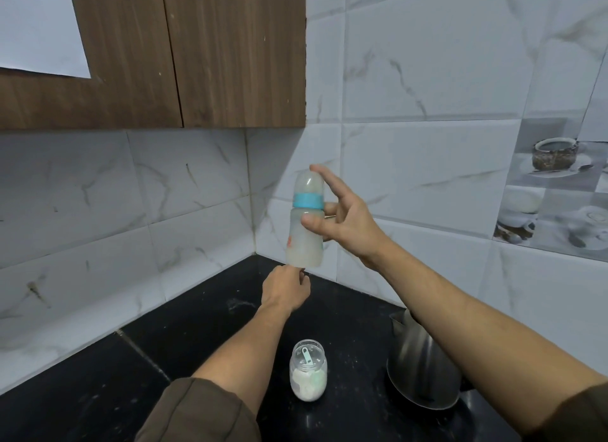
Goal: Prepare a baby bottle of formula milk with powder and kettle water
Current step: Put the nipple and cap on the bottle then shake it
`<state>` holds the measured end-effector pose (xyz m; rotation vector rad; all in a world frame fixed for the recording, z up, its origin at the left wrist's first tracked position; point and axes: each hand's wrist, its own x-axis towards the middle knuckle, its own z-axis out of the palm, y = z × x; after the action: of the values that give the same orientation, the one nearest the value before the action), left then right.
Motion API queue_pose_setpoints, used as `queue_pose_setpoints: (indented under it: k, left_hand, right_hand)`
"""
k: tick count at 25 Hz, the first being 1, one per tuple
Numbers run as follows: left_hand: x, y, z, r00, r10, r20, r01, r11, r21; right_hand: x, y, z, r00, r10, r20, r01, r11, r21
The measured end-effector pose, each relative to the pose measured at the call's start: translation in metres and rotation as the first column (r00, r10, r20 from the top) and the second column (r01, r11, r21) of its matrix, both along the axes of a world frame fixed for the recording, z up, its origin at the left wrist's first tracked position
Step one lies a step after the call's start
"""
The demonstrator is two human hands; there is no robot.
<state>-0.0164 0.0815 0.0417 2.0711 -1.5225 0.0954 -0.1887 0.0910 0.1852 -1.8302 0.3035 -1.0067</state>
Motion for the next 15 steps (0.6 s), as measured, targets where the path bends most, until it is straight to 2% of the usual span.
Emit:
queue_pose_setpoints:
  k: [1,2,4,5,6,8,9,10,11,13,14,15]
  left_hand:
    - [0.002,0.000,0.001,1.000,0.002,0.005,-0.002,1.000,-0.001]
    - [0.003,0.000,0.000,1.000,0.001,0.013,-0.001,1.000,0.000]
    - [0.004,0.001,-0.001,1.000,0.002,0.014,-0.003,1.000,0.004]
    - [0.004,0.002,0.000,1.000,0.007,0.010,-0.007,1.000,0.007]
    - [0.005,0.002,0.000,1.000,0.008,0.007,-0.008,1.000,0.006]
    - [0.005,0.000,-0.002,1.000,0.003,0.002,-0.003,1.000,0.003]
    - [0.004,0.000,-0.002,1.000,0.001,0.002,-0.001,1.000,0.003]
    - [0.003,0.000,-0.001,1.000,0.000,0.004,0.000,1.000,0.004]
    - [0.003,0.000,0.000,1.000,-0.001,0.003,0.001,1.000,0.007]
    - [0.004,0.000,-0.001,1.000,-0.006,0.004,0.006,1.000,0.008]
    - [0.005,0.001,-0.001,1.000,-0.003,0.010,0.002,1.000,0.007]
    - [0.007,0.003,-0.001,1.000,0.005,0.011,-0.005,1.000,0.008]
  right_hand:
    - [0.000,0.000,0.000,0.999,-0.010,0.045,0.010,1.000,0.019]
    - [0.002,-0.001,0.004,0.984,-0.076,0.159,0.061,0.993,0.097]
    - [0.005,-0.004,0.014,0.886,-0.247,0.393,0.132,0.945,0.299]
    - [0.005,-0.007,0.016,0.856,-0.279,0.435,0.133,0.932,0.336]
    - [0.005,-0.009,0.017,0.876,-0.256,0.408,0.127,0.940,0.315]
    - [0.000,-0.006,0.014,0.981,-0.100,0.166,0.077,0.987,0.142]
    - [-0.001,-0.002,0.011,0.998,-0.036,0.043,0.033,0.998,0.054]
    - [0.001,0.000,0.009,1.000,-0.008,0.004,0.008,1.000,0.014]
    - [0.003,0.001,0.009,0.998,-0.022,0.058,0.020,0.999,0.040]
    - [0.006,-0.002,0.014,0.957,-0.159,0.244,0.125,0.981,0.150]
    - [0.006,-0.006,0.016,0.937,-0.217,0.275,0.176,0.970,0.166]
    - [0.005,-0.008,0.017,0.944,-0.227,0.240,0.200,0.971,0.131]
